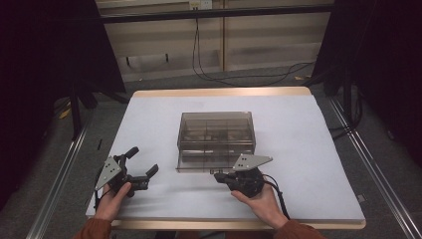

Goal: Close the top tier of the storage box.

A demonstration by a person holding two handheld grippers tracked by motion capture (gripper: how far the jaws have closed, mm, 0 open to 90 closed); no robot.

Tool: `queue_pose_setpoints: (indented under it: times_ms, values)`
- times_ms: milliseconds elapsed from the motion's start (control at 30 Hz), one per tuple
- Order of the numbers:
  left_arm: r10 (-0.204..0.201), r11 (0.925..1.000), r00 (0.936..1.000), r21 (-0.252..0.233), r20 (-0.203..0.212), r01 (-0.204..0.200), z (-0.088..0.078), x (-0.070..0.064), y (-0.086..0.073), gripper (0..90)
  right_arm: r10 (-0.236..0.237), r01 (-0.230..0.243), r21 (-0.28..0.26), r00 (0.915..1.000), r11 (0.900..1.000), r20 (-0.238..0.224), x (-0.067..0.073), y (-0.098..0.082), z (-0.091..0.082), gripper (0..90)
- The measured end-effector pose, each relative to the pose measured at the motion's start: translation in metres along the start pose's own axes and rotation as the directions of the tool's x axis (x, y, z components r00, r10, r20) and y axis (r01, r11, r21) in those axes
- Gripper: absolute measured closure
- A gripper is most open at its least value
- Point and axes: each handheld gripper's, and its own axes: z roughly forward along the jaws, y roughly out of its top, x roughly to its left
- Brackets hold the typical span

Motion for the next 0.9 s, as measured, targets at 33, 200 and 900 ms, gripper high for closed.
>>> queue_pose_setpoints:
  times_ms: [33, 200, 900]
  values:
    - [0.001, 1.0, 1.0, 0.003, -0.001, -0.001, -0.0002, 0.0, 0.0001, 0.9, 0.0, 0.0, 0.0, 1.0, 1.0, 0.001, 0.0001, 0.0, 0.0, 90.0]
    - [0.0, 1.0, 1.0, 0.002, -0.003, 0.0, 0.0, 0.0, 0.0001, 0.9, 0.003, -0.003, -0.003, 1.0, 1.0, 0.0, -0.0004, 0.0002, 0.0, 90.0]
    - [0.0, 1.0, 1.0, 0.001, 0.0, 0.0, 0.0, 0.0, 0.0, 0.9, 0.007, -0.007, -0.017, 1.0, 1.0, 0.003, -0.0032, 0.0023, -0.0001, 90.0]
